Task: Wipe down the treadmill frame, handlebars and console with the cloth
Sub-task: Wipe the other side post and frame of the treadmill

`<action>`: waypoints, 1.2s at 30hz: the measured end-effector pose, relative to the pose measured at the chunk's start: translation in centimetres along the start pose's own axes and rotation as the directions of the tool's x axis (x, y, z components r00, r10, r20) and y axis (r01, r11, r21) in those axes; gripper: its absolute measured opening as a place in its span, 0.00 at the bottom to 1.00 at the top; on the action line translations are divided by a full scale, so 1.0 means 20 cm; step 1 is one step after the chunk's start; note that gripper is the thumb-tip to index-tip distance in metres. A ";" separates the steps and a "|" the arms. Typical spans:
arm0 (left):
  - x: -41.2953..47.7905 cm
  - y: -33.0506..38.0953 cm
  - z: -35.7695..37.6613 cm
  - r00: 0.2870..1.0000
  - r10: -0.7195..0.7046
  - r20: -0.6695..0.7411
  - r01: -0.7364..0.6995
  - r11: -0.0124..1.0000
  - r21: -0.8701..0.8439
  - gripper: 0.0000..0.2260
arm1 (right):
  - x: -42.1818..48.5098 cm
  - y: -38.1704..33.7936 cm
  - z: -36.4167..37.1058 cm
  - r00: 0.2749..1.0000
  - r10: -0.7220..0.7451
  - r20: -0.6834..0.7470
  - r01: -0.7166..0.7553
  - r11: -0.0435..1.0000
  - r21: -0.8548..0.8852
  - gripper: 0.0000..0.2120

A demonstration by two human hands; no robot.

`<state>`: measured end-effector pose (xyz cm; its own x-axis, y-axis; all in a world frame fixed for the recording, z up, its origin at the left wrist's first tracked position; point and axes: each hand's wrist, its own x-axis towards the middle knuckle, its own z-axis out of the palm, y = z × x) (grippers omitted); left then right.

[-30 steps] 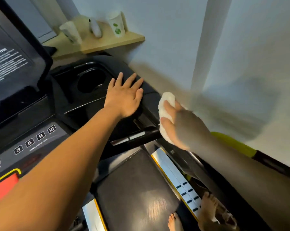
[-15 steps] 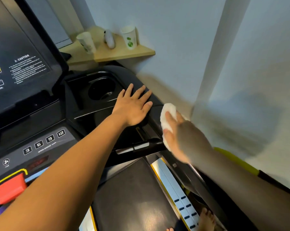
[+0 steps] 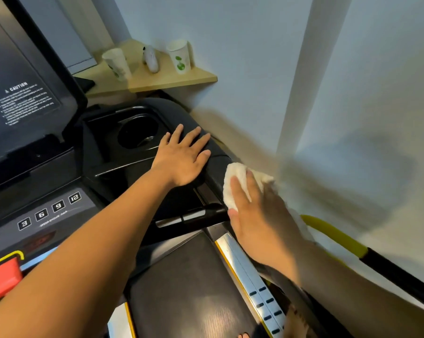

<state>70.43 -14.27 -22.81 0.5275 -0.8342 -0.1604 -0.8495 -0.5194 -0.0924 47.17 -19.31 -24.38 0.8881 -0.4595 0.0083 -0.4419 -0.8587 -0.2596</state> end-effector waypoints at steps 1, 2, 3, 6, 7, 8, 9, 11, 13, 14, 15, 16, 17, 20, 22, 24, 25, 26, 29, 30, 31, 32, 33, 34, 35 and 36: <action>0.00 0.00 0.00 1.000 0.000 0.000 0.000 1.000 -0.001 0.25 | 0.02 -0.03 0.03 1.000 0.023 0.003 -0.023 0.998 -0.062 0.28; 0.00 -0.01 0.00 1.000 -0.001 0.007 0.001 1.000 -0.004 0.25 | 0.06 -0.04 0.04 1.000 0.009 0.002 -0.009 0.994 -0.111 0.29; 0.00 -0.01 -0.01 1.000 0.001 0.016 -0.001 1.000 -0.007 0.25 | 0.12 -0.04 0.04 0.999 -0.038 0.002 0.038 0.993 -0.112 0.29; -0.03 0.03 -0.01 0.999 -0.037 0.000 0.037 0.998 -0.047 0.25 | 0.31 0.05 -0.03 0.983 -0.039 0.179 0.006 0.983 0.182 0.26; -0.06 0.07 0.00 0.997 -0.057 -0.047 0.053 0.995 -0.090 0.25 | 0.33 0.08 -0.04 0.973 -0.010 0.230 -0.051 0.964 0.259 0.26; -0.12 0.11 0.02 0.992 -0.066 -0.109 0.049 0.988 -0.147 0.25 | 0.30 0.10 -0.04 0.974 0.000 0.228 -0.060 0.965 0.255 0.26; -0.20 0.14 0.05 0.984 -0.055 -0.169 0.018 0.976 -0.215 0.25 | 0.23 0.10 -0.02 0.986 -0.009 0.167 -0.023 0.982 0.185 0.26; -0.39 0.19 0.12 0.981 -0.001 -0.194 -0.063 0.945 -0.320 0.28 | 0.01 0.06 0.02 0.994 -0.109 -0.011 0.109 0.994 -0.015 0.26; -0.54 0.18 0.16 0.994 0.042 -0.097 -0.065 0.969 -0.240 0.32 | -0.14 0.03 0.05 0.969 -0.246 -0.021 0.235 0.944 -0.233 0.29; -0.58 0.16 0.17 0.998 0.036 -0.058 -0.045 0.985 -0.167 0.33 | -0.15 0.03 0.06 0.957 -0.289 0.018 0.279 0.907 -0.315 0.30; -0.61 0.15 0.17 0.999 0.018 -0.032 -0.021 0.993 -0.117 0.34 | -0.12 0.03 0.07 0.940 -0.338 0.044 0.329 0.866 -0.378 0.31; -0.63 0.13 0.17 1.000 0.000 -0.011 -0.001 0.996 -0.086 0.36 | -0.06 0.01 0.05 0.925 -0.375 0.060 0.363 0.828 -0.428 0.30; -0.64 0.12 0.16 1.000 -0.011 0.006 0.011 0.998 -0.066 0.37 | 0.01 0.00 0.04 0.916 -0.390 0.091 0.386 0.798 -0.463 0.30; -0.65 0.12 0.15 1.000 -0.021 0.016 0.022 0.998 -0.055 0.39 | 0.19 -0.06 0.01 0.916 -0.373 0.148 0.397 0.790 -0.467 0.26; -0.65 0.12 0.16 0.999 -0.017 -0.030 0.014 0.996 -0.093 0.39 | 0.15 -0.08 -0.01 0.917 -0.372 0.146 0.397 0.805 -0.441 0.26; -0.65 0.12 0.17 0.994 -0.019 -0.111 0.001 0.987 -0.159 0.39 | 0.02 -0.03 -0.01 0.868 -0.467 0.166 0.490 0.756 -0.435 0.24; -0.64 0.12 0.18 0.989 -0.031 -0.147 0.002 0.981 -0.195 0.39 | -0.04 0.01 -0.01 0.831 -0.522 0.191 0.550 0.721 -0.422 0.21; -0.64 0.12 0.19 0.983 -0.047 -0.179 0.007 0.975 -0.221 0.39 | -0.06 0.06 -0.02 0.803 -0.554 0.221 0.593 0.702 -0.393 0.19; -0.62 0.13 0.21 0.971 -0.043 -0.234 -0.012 0.974 -0.226 0.39 | 0.05 0.13 -0.03 0.838 -0.515 0.183 0.546 0.798 -0.255 0.23; -0.62 0.13 0.21 0.970 -0.033 -0.241 -0.030 0.968 -0.250 0.38 | 0.10 0.10 -0.02 0.887 -0.450 0.106 0.462 0.865 -0.197 0.25; -0.61 0.13 0.21 0.969 -0.031 -0.243 -0.038 0.960 -0.277 0.39 | 0.14 0.07 0.00 0.940 -0.340 0.032 0.341 0.933 -0.114 0.27; -0.61 0.12 0.21 0.970 -0.036 -0.241 -0.037 0.956 -0.292 0.39 | 0.18 0.02 0.01 0.981 -0.196 0.008 0.196 0.980 -0.023 0.28; -0.61 0.12 0.21 0.971 -0.040 -0.236 -0.032 0.955 -0.294 0.40 | 0.19 -0.01 0.01 0.996 -0.088 0.009 0.088 0.996 0.023 0.29; -0.61 0.13 0.20 0.972 -0.041 -0.229 -0.029 0.956 -0.293 0.40 | 0.18 -0.02 0.02 0.999 -0.050 0.012 0.050 0.999 -0.008 0.29; -0.61 0.13 0.20 0.974 -0.035 -0.222 -0.033 0.955 -0.294 0.40 | 0.13 -0.02 0.01 0.997 -0.075 0.011 0.076 0.994 -0.074 0.28; -0.62 0.14 0.19 0.975 -0.023 -0.221 -0.045 0.954 -0.297 0.40 | 0.05 -0.01 0.01 0.991 -0.137 0.009 0.137 0.984 -0.114 0.27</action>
<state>61.58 -4.63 -24.90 0.5352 -0.8424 0.0631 -0.8321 -0.5129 0.2112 48.15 -19.47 -24.44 0.9414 -0.3354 0.0348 -0.3274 -0.9339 -0.1438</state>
